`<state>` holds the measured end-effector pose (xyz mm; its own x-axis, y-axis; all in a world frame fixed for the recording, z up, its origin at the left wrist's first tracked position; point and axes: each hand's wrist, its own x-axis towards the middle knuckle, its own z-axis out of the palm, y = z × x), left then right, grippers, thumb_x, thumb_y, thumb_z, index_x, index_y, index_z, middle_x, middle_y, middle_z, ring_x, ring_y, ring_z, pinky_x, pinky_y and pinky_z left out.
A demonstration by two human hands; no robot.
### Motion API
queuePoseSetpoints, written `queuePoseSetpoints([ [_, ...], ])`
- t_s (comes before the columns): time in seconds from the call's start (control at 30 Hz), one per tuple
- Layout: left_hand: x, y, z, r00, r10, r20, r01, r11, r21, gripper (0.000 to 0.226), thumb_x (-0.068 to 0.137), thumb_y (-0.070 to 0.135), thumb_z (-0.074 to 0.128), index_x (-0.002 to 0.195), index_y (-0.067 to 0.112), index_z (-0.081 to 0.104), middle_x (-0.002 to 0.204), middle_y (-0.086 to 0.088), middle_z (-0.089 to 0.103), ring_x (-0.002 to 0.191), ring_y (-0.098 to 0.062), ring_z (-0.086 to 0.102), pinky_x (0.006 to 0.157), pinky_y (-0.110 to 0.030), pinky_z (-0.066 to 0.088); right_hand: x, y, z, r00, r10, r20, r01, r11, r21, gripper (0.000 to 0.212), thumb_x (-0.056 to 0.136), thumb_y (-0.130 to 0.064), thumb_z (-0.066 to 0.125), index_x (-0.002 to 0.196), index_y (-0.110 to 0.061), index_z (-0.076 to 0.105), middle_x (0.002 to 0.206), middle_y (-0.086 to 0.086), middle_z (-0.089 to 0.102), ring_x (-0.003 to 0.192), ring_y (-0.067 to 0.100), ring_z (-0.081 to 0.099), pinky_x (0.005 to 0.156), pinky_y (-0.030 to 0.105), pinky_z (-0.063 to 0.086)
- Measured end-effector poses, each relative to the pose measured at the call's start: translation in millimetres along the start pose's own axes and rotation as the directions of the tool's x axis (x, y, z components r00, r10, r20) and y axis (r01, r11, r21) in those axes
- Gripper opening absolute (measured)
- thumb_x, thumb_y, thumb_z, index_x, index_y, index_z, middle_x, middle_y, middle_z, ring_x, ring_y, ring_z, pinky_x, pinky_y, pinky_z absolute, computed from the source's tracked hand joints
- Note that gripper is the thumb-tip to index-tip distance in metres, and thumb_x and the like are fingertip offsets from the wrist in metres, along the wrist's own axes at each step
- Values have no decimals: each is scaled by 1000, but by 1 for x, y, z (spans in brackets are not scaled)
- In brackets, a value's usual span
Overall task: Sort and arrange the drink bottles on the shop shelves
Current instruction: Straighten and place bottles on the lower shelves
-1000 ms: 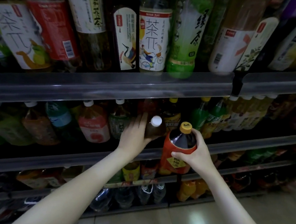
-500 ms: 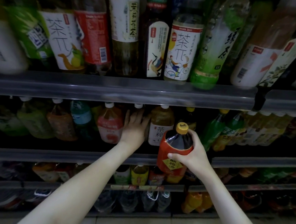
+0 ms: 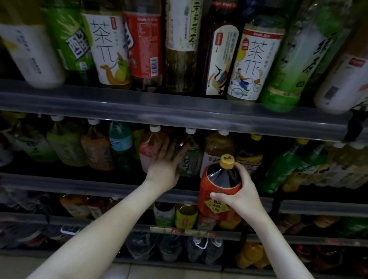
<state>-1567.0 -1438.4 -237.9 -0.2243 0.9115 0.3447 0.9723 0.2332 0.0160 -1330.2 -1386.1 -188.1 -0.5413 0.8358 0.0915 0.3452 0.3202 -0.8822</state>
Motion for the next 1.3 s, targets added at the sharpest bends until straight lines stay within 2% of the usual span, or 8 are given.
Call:
queuePoseSetpoints([
  [0.1, -14, -15, 0, 985, -156, -70, 154, 988, -29, 92, 72, 24, 71, 151, 27, 25, 152, -31, 21, 140, -52, 9, 110, -62, 0, 1, -5, 4, 1000, -14, 11, 14, 1000, 2, 90, 59, -22, 92, 126, -40, 36, 134, -13, 42, 123, 5, 39, 103, 24, 31],
  [0.27, -16, -32, -8, 951, -267, 153, 290, 945, -152, 81, 90, 30, 54, 152, 38, 1, 155, -28, -14, 142, -49, -10, 116, -55, 18, 6, -13, 18, 998, -44, 55, 44, 999, 2, 86, 59, -22, 92, 125, -40, 40, 131, -15, 47, 122, 7, 46, 107, 32, 38],
  [0.53, -39, -30, -9, 975, -218, -49, 209, 967, -143, 83, 78, 13, 67, 145, 38, 26, 142, -37, 28, 129, -59, 26, 78, -59, 54, 6, -28, 44, 994, -73, 76, 74, 997, -9, 90, 57, -25, 93, 127, -40, 38, 137, -10, 46, 130, 11, 43, 112, 40, 36],
  [0.73, -48, -30, -34, 957, -62, 284, 188, 879, -438, 86, 83, 31, 64, 150, 44, 12, 157, -13, -23, 142, -34, -27, 118, -54, 0, 1, -30, 58, 996, -48, 74, 47, 999, 16, 93, 55, -28, 93, 131, -41, 39, 138, -10, 47, 129, 12, 45, 110, 43, 38],
  [0.83, -62, -19, -49, 844, 207, 495, 251, 663, -705, 109, 80, 35, 74, 148, 43, -11, 160, 1, 0, 147, -19, 1, 119, -39, 16, -3, -32, 65, 997, -44, 70, 40, 998, 55, 91, 55, -22, 94, 129, -39, 42, 134, -8, 51, 124, 10, 50, 107, 40, 42],
  [0.93, -76, -13, -54, 863, 152, 481, 357, 488, -796, 114, 68, 40, 84, 147, 40, 1, 147, 7, 36, 133, -11, 40, 109, -33, 39, -9, -35, 76, 992, -56, 110, 48, 996, 71, 90, 55, -19, 94, 125, -40, 42, 131, -6, 51, 120, 7, 52, 103, 33, 44],
  [1.1, -105, -17, -50, 870, -71, 488, 446, 534, -718, 99, 60, 43, 87, 139, 32, 29, 125, 9, 55, 113, -11, 56, 93, -32, 50, -16, -32, 88, 930, -11, 368, 5, 1000, 17, 85, 60, -48, 87, 128, -45, 36, 135, -9, 44, 125, 5, 45, 104, 28, 40],
  [1.3, -167, -18, -18, 848, -192, 494, 498, 606, -620, 95, 56, 43, 86, 134, 32, 34, 130, 5, 50, 116, -15, 52, 93, -30, 45, -15, -37, 110, 871, -102, 480, 269, 918, -292, 30, 89, -48, 59, 114, -34, 52, 106, -12, 48, 106, 11, 49, 83, 19, 41],
])
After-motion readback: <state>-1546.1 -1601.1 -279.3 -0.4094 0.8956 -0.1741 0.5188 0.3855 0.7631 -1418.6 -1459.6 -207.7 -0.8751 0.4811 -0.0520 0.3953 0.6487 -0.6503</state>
